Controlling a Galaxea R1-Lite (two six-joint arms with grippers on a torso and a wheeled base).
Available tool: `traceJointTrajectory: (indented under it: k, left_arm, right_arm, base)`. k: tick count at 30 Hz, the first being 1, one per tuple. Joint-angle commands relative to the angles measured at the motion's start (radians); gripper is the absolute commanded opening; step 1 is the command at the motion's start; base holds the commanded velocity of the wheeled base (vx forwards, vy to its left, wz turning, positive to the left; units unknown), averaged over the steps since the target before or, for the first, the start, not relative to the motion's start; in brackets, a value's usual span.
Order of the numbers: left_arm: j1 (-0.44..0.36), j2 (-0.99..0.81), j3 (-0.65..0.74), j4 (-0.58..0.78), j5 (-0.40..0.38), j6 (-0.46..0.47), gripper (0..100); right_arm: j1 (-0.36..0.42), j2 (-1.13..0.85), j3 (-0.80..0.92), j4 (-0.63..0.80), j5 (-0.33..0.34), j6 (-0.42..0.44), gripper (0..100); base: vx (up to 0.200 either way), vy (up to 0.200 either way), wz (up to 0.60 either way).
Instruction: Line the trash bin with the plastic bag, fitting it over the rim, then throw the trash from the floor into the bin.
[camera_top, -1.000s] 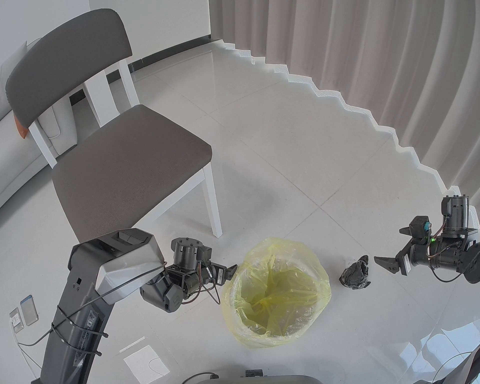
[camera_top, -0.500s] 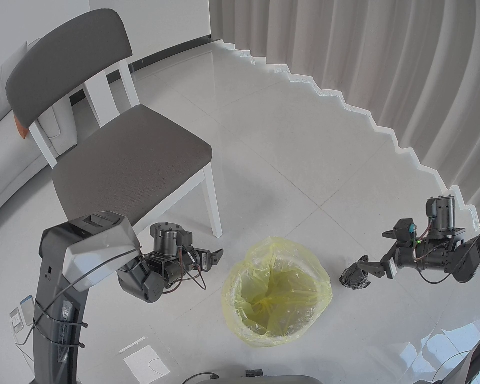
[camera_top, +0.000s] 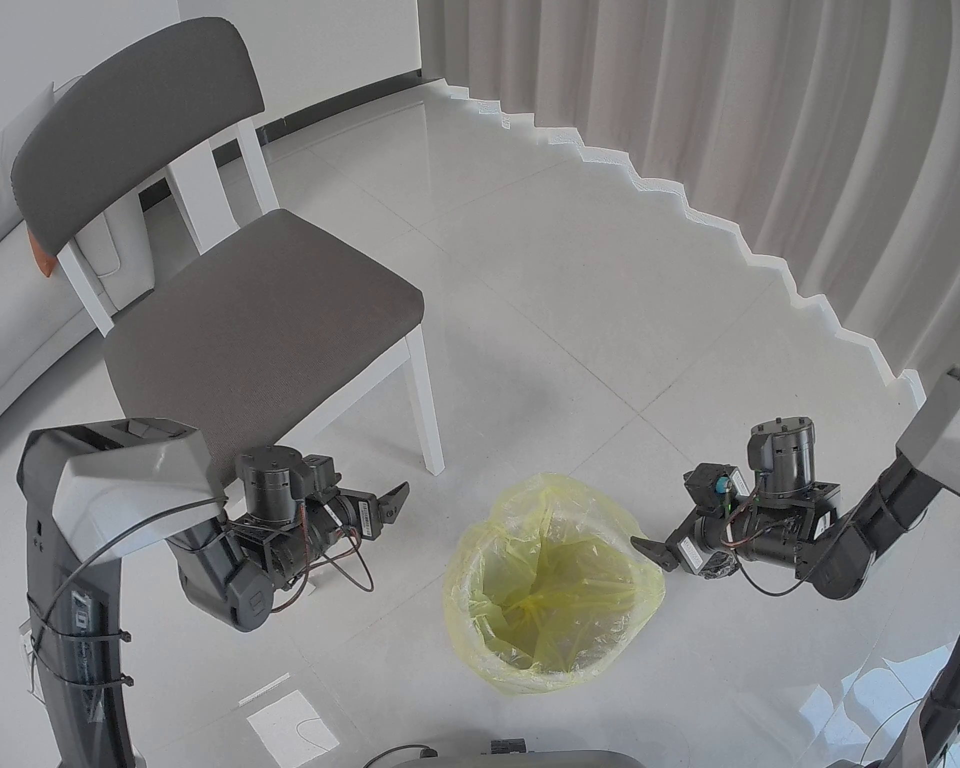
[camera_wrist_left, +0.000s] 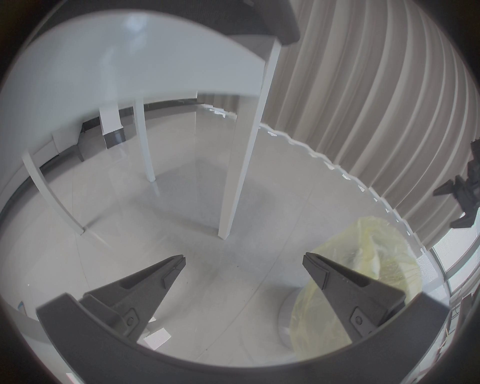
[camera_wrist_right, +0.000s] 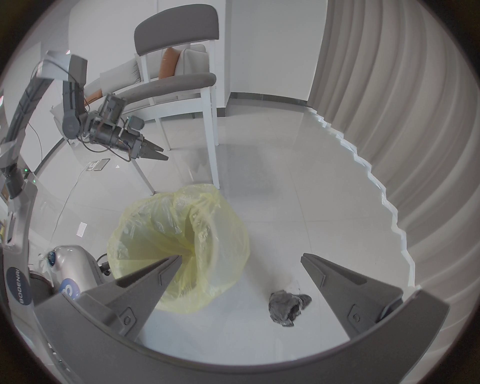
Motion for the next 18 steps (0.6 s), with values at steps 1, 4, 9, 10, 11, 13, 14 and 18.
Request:
traceJointTrajectory:
  k: [1,4,9,10,11,13,14,18]
  left_arm:
    - [0.043,-0.146,0.119,-0.061,0.012,-0.001,100]
    - [0.057,-0.177,0.155,-0.068,0.027,-0.001,100]
    - [0.051,-0.198,0.177,-0.076,0.053,-0.005,100]
    - [0.049,-0.195,0.172,-0.077,0.056,-0.005,100]
    - [0.048,-0.192,0.169,-0.077,0.056,-0.005,100]
    - [0.046,-0.184,0.169,-0.079,0.058,-0.005,100]
    - [0.046,-0.18,0.172,-0.079,0.058,-0.005,100]
    - [0.052,-0.177,0.18,-0.097,0.058,-0.006,100]
  right_arm:
    - [0.042,0.127,-0.069,-0.029,-0.027,-0.046,100]
    - [0.039,0.153,-0.106,-0.027,-0.025,-0.056,100]
    - [0.039,0.208,-0.182,-0.013,-0.015,-0.061,100]
    - [0.037,0.219,-0.196,-0.009,-0.015,-0.063,100]
    - [0.032,0.238,-0.218,0.003,-0.015,-0.064,100]
    - [0.02,0.264,-0.247,0.022,-0.015,-0.064,100]
    - [0.012,0.277,-0.261,0.03,-0.013,-0.067,100]
    - [-0.017,0.323,-0.29,0.026,-0.013,-0.099,100]
  base:
    - [0.0,0.0,0.0]
    - [0.0,0.0,0.0]
    - [0.0,0.0,0.0]
    - [0.0,0.0,0.0]
    - [0.0,0.0,0.0]
    - [0.0,0.0,0.0]
    - [0.0,0.0,0.0]
    - [0.0,0.0,0.0]
